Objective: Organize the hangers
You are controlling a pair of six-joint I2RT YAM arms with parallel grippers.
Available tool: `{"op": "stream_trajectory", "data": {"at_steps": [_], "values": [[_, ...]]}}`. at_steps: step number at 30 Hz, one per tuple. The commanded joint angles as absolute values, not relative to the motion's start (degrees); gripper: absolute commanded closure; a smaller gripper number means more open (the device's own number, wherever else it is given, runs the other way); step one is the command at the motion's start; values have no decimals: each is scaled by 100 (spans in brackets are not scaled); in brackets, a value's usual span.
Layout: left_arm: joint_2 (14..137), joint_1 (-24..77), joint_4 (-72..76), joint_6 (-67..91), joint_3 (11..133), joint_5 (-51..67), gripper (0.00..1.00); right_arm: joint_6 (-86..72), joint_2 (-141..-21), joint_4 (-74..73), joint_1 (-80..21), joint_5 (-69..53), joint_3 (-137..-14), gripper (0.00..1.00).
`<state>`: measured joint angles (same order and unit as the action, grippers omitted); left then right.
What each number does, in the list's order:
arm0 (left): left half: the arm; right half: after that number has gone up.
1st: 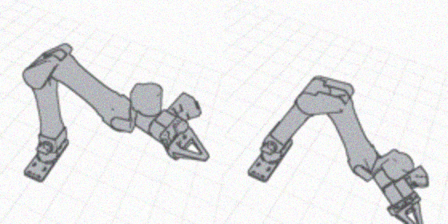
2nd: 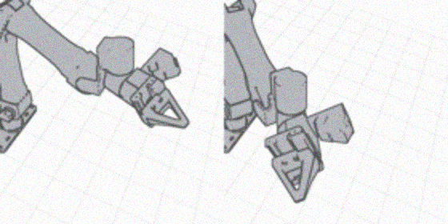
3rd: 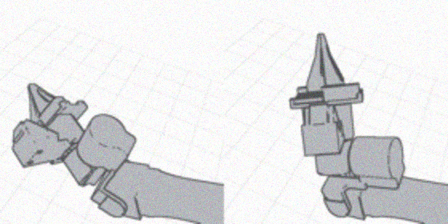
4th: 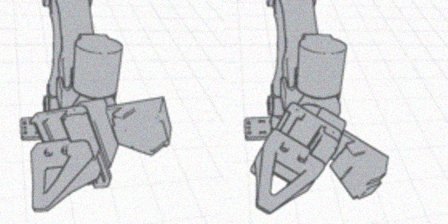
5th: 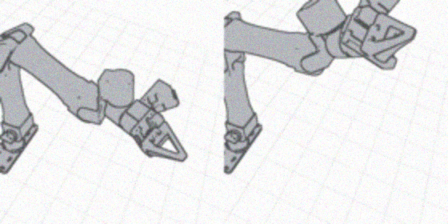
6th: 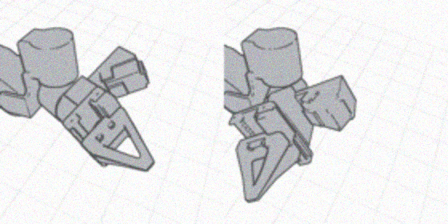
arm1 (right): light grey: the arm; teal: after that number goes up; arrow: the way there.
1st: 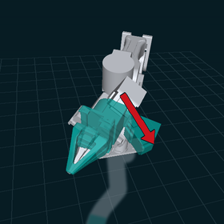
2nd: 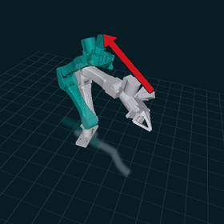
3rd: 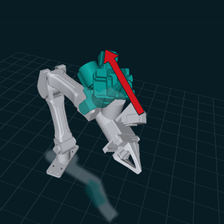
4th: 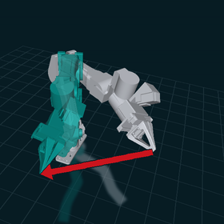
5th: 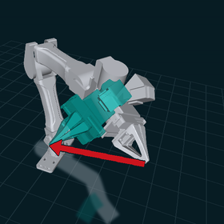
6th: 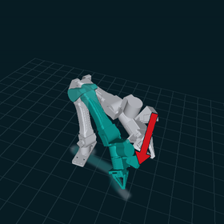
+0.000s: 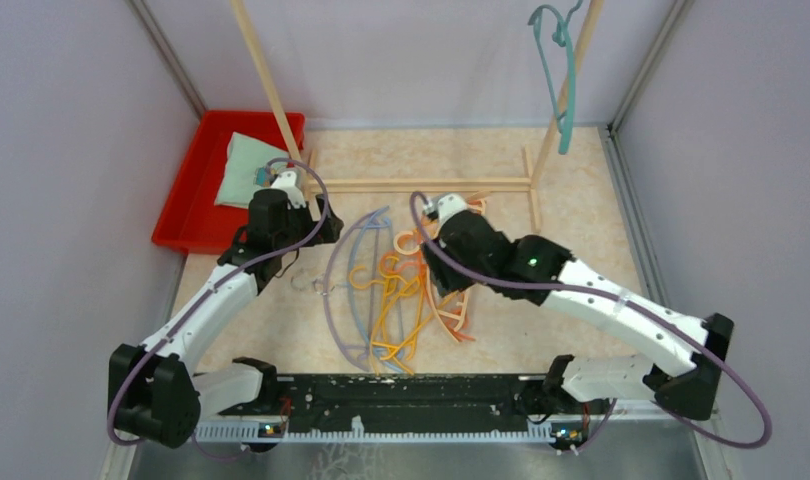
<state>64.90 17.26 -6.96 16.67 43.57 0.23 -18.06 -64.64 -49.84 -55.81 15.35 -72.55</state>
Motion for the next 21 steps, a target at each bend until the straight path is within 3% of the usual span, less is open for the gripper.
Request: {"op": "stream_trajectory", "data": {"at_steps": [1, 7, 21], "values": [[6642, 1757, -429, 1768, 4242, 233, 1, -2583, -6915, -4344, -6072, 1140, -6594, 47], [6793, 1758, -416, 1711, 4255, 334, 1, -2844, -7576, -3510, -6100, 1012, -6029, 53], [6369, 1755, -550, 1747, 3965, 412, 1, -3214, -8625, -3334, -5769, 1555, -5896, 62]]}}
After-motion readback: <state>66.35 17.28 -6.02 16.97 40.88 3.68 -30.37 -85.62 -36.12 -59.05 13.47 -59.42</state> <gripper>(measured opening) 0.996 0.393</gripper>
